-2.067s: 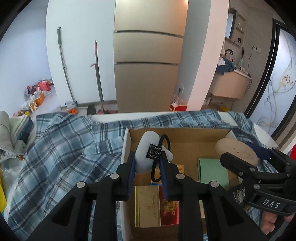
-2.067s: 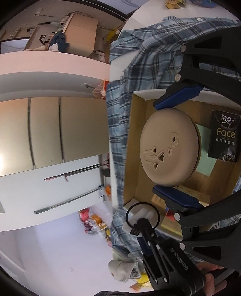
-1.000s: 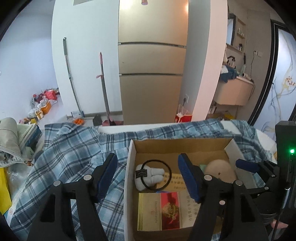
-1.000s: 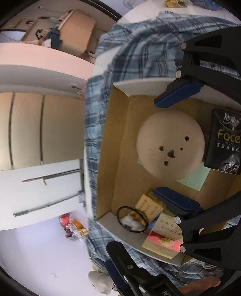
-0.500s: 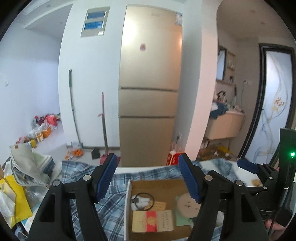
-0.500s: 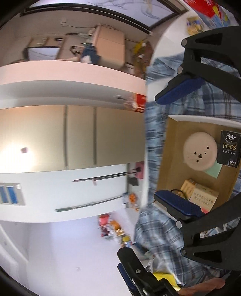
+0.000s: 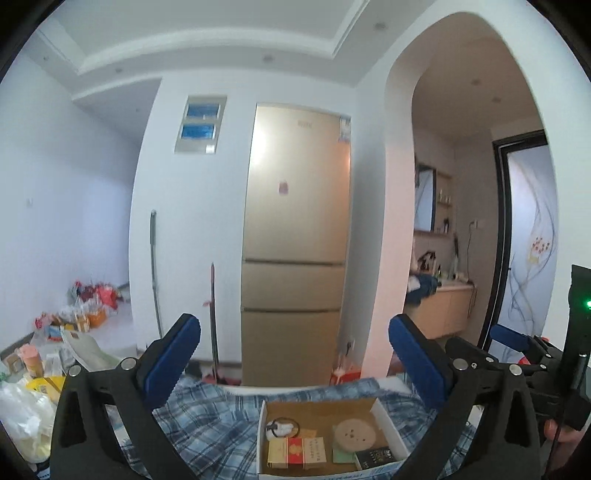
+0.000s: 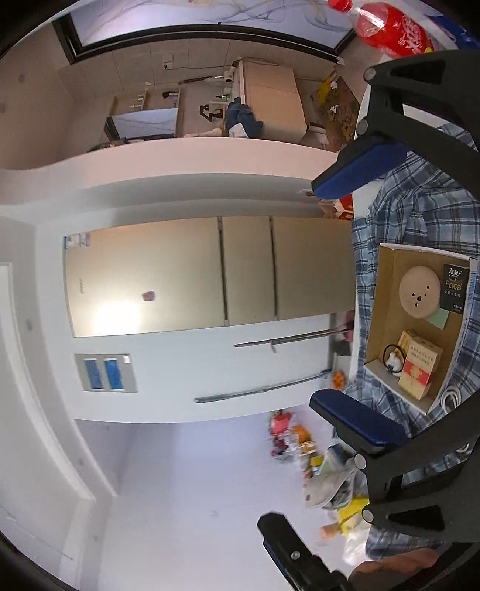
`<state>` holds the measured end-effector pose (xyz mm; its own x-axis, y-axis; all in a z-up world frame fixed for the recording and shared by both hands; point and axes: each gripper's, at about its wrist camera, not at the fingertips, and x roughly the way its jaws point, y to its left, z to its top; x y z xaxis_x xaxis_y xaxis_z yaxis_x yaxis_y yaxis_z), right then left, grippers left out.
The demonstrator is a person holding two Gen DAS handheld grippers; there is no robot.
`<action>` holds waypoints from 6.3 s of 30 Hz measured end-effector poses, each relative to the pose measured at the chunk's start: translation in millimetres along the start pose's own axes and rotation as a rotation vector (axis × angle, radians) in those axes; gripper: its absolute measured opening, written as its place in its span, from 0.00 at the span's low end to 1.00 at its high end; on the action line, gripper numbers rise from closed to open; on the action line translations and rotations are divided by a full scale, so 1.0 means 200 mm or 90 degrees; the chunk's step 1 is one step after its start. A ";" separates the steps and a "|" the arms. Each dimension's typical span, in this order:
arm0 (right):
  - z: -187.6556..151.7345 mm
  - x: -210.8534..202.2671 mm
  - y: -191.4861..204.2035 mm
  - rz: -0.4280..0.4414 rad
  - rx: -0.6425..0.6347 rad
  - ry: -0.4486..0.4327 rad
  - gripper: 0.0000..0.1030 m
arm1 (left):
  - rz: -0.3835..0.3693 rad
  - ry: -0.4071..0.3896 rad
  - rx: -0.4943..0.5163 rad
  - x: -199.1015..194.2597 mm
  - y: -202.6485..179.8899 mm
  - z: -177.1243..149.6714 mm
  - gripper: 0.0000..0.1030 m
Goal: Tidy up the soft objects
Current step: 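Raise both tools up and back from the white box, then lower the right gripper onto the blue Babycare wipes pack and grasp it, then lift the wipes pack with the right gripper while the left gripper grasps the white cable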
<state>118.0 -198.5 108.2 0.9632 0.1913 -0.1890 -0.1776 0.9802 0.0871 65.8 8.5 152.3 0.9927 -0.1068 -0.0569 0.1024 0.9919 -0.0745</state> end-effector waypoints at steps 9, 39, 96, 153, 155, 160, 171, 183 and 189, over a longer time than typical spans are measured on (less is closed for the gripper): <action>-0.02 -0.19 0.01 0.015 -0.005 -0.042 1.00 | -0.006 -0.004 0.044 -0.24 -0.06 -0.06 1.00; -0.52 -0.09 0.11 0.103 -0.056 0.122 1.00 | 0.021 0.110 0.030 -0.21 0.05 -0.66 1.00; -1.00 0.33 0.24 0.237 -0.188 0.512 0.93 | 0.021 0.259 0.043 -0.04 0.09 -0.88 1.00; -0.55 0.13 0.15 0.071 -0.038 0.143 0.72 | -0.074 0.430 0.099 0.36 0.17 -0.94 0.35; -0.58 0.14 0.13 0.065 -0.039 0.138 0.72 | -0.085 0.455 0.094 0.39 0.19 -0.97 0.35; -0.63 0.18 0.10 0.058 -0.045 0.155 0.72 | -0.107 0.497 0.080 0.44 0.19 -1.02 0.35; -0.72 0.27 0.10 0.080 -0.044 0.227 0.72 | -0.073 0.605 0.049 0.57 0.26 -1.17 0.35; -0.73 0.28 0.11 0.088 -0.047 0.242 0.72 | -0.062 0.620 0.059 0.58 0.25 -1.19 0.35; -0.73 0.27 0.11 0.087 -0.046 0.234 0.72 | -0.104 0.524 0.109 0.46 0.16 -1.09 0.22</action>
<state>137.5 -159.0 -42.3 0.7953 0.3128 -0.5193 -0.3256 0.9430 0.0693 145.8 16.1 -72.1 0.6082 -0.1987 -0.7685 0.3143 0.9493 0.0033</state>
